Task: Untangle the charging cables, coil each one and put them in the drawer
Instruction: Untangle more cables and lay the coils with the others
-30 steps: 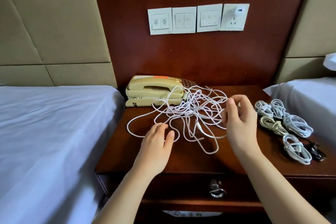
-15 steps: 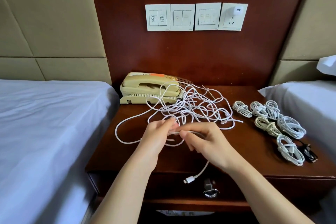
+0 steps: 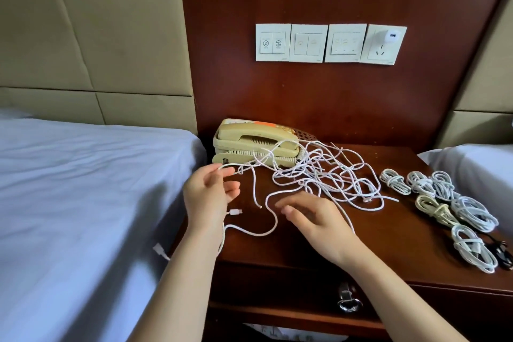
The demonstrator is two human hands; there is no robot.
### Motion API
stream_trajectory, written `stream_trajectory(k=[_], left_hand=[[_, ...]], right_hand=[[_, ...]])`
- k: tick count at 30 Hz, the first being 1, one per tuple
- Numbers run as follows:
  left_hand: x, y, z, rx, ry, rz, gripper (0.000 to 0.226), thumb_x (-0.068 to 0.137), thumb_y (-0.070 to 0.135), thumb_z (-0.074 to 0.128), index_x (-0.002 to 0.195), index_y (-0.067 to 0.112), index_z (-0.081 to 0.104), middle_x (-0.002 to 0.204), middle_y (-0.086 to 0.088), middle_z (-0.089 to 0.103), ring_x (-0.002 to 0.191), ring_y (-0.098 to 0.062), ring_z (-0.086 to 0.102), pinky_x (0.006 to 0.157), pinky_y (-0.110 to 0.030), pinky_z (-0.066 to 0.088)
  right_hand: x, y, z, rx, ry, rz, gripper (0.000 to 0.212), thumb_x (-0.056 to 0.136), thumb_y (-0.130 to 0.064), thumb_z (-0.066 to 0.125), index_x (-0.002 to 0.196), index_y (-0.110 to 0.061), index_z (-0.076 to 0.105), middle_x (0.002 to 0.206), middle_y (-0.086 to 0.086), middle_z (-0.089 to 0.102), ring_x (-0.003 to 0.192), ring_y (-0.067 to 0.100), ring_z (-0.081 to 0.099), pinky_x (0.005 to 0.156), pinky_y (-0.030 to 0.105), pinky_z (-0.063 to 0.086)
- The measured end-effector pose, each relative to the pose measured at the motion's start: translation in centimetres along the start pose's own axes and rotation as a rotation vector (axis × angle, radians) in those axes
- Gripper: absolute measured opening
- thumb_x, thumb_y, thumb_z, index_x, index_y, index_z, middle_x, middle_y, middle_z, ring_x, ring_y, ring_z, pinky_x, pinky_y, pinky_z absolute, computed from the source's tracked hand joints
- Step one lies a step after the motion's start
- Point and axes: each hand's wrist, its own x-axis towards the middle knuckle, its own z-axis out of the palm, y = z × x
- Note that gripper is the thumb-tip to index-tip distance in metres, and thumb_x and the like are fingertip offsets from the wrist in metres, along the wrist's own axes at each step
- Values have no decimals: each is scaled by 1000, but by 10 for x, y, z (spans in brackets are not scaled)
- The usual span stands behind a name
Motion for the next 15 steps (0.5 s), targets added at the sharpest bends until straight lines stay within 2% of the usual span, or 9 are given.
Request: stream_trajectory(k=[2, 6, 8, 12, 15], left_hand=[[3, 5, -4, -3, 27, 72, 21, 97, 1, 40, 102, 9, 59, 83, 2, 68, 45, -1, 58, 45, -14, 48], [7, 15, -8, -3, 59, 168, 25, 96, 3, 39, 97, 17, 59, 84, 9, 70, 46, -2, 56, 41, -14, 42], [8, 18, -9, -4, 53, 194, 26, 96, 4, 40, 94, 21, 60, 85, 11, 71, 47, -4, 57, 42, -15, 40], [10, 21, -9, 13, 8, 231, 30, 97, 7, 42, 88, 28, 61, 81, 16, 72, 50, -5, 57, 45, -18, 39], [10, 24, -7, -5, -58, 234, 31, 97, 5, 40, 90, 27, 60, 78, 18, 72, 49, -5, 57, 45, -17, 38]], right_hand=[[9, -2, 2, 0, 72, -6, 20, 93, -14, 55, 97, -28, 68, 97, -7, 67, 87, 7, 62, 81, 27, 49], [39, -10, 11, -103, 169, -50, 22, 93, -9, 54, 108, -16, 67, 100, -4, 63, 84, 1, 57, 72, 7, 41], [55, -18, 15, -138, 178, -82, 27, 92, -7, 53, 116, -14, 62, 101, -3, 59, 85, 6, 56, 72, 11, 42], [88, -35, 21, -186, 192, -190, 38, 90, -9, 58, 127, -14, 54, 105, -1, 53, 84, 7, 53, 77, 23, 44], [113, -34, 22, -317, 128, -202, 40, 89, -18, 62, 128, -14, 55, 115, 5, 55, 109, 19, 48, 92, 28, 38]])
